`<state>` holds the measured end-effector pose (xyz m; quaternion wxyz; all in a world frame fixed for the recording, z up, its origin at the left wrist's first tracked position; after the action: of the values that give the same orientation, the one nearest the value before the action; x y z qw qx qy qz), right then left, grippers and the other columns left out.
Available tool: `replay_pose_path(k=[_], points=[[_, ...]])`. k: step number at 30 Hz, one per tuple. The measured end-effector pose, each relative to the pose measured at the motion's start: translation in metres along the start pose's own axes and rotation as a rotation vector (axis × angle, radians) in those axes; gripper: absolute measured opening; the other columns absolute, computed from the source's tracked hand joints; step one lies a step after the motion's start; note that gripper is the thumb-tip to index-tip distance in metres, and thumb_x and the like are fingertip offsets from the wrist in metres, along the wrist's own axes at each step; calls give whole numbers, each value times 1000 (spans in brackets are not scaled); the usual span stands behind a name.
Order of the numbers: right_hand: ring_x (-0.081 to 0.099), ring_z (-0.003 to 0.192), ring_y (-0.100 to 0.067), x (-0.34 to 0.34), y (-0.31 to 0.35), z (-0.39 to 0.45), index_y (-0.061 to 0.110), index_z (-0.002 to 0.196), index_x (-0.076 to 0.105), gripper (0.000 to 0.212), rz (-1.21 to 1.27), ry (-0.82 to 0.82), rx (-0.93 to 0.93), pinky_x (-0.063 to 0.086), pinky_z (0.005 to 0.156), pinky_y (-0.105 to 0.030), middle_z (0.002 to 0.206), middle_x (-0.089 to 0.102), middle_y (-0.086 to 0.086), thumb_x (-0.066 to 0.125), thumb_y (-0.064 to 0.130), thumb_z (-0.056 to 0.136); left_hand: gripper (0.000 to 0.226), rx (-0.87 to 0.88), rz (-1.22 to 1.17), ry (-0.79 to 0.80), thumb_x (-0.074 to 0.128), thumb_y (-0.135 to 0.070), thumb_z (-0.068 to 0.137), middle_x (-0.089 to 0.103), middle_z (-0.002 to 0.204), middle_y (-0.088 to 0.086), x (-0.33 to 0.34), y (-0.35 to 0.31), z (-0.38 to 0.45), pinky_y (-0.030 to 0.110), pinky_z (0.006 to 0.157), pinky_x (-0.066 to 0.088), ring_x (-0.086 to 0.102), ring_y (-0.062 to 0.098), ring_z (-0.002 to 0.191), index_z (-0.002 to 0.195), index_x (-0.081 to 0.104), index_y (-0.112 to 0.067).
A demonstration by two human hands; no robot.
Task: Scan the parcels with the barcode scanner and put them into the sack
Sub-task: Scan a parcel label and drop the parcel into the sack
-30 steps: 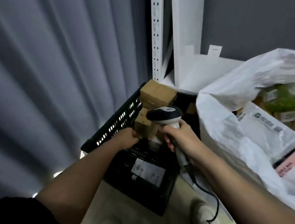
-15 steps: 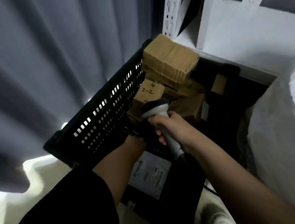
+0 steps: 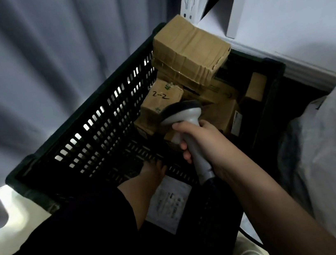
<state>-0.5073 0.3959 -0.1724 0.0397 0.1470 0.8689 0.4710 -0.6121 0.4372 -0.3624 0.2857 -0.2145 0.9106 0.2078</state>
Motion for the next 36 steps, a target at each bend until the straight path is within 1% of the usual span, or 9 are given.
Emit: replay_pose_path(k=[6, 9, 13, 17, 20, 25, 29, 33, 36], points=[[51, 38, -14, -5, 0, 0, 3, 122, 47, 44, -3, -25, -30, 41, 40, -24, 50, 55, 1, 64, 28, 91, 64, -37, -135, 3, 48, -29, 98, 28, 150, 18, 8, -9, 5, 42, 106, 31, 30, 34, 136, 150, 16, -9], [51, 39, -13, -6, 3, -3, -2, 128, 47, 52, -6, -42, -48, 41, 40, -23, 53, 55, -1, 64, 28, 90, 52, 28, -105, 56, 47, -28, 100, 36, 148, 13, 2, 0, 2, 38, 106, 34, 37, 29, 134, 146, 34, -11], [50, 39, -13, -4, 14, -25, -2, 127, 47, 49, -11, -60, -105, 42, 42, -24, 55, 55, -1, 65, 26, 91, 38, 107, -209, 150, 56, -25, 95, 55, 132, 13, -6, 25, -21, 32, 90, 45, 55, 28, 116, 128, 54, -6], [50, 42, -12, 2, 28, -69, 9, 112, 45, 31, -1, -75, -149, 42, 44, -25, 62, 55, -5, 66, 18, 91, 31, 17, -424, -53, 51, -21, 94, 61, 123, 13, -41, 69, -77, 33, 87, 47, 59, 27, 110, 120, 60, -6], [50, 42, -12, 7, 38, -109, 11, 106, 45, 28, -38, -128, -223, 42, 45, -24, 67, 56, -8, 67, 13, 89, 39, -89, -613, -226, 53, -17, 93, 55, 133, 13, -59, 99, -139, 32, 93, 42, 54, 27, 119, 130, 54, -7], [44, 41, -17, 14, 64, -193, 8, 101, 45, 24, -6, -195, -380, 35, 47, -29, 59, 52, -8, 64, 12, 88, 34, -223, -1198, -513, 57, -8, 91, 59, 125, 19, -68, 114, -247, 31, 81, 48, 59, 31, 109, 123, 56, 1], [49, 50, -13, 16, 82, -253, 9, 105, 47, 27, -16, -208, -474, 39, 47, -21, 70, 55, -7, 67, 15, 87, 24, -165, -1795, -622, 46, -5, 98, 59, 122, 14, -67, 85, -324, 27, 51, 57, 62, 24, 92, 121, 49, -9], [48, 49, -11, 21, 76, -299, 8, 107, 49, 27, 35, -195, -526, 40, 48, -21, 68, 53, -4, 68, 9, 87, 30, -98, -2045, -762, 44, -3, 99, 58, 119, 11, -68, 63, -377, 27, 54, 59, 61, 25, 97, 128, 49, -10], [45, 51, -14, 21, 58, -319, 11, 95, 55, 17, 83, -225, -570, 36, 53, -25, 62, 53, -3, 69, 6, 85, 31, -123, -2218, -831, 46, -1, 98, 56, 121, 12, -59, 50, -390, 28, 59, 60, 59, 26, 100, 128, 50, -8]])
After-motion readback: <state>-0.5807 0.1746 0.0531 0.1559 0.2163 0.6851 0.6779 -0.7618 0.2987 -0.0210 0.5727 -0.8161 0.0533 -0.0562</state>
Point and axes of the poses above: each hand's wrist, its own z-axis towards the middle knuckle, its own x-axis out of the palm, y = z × x, the point moved 6 cm from there along z, towards the middle knuckle
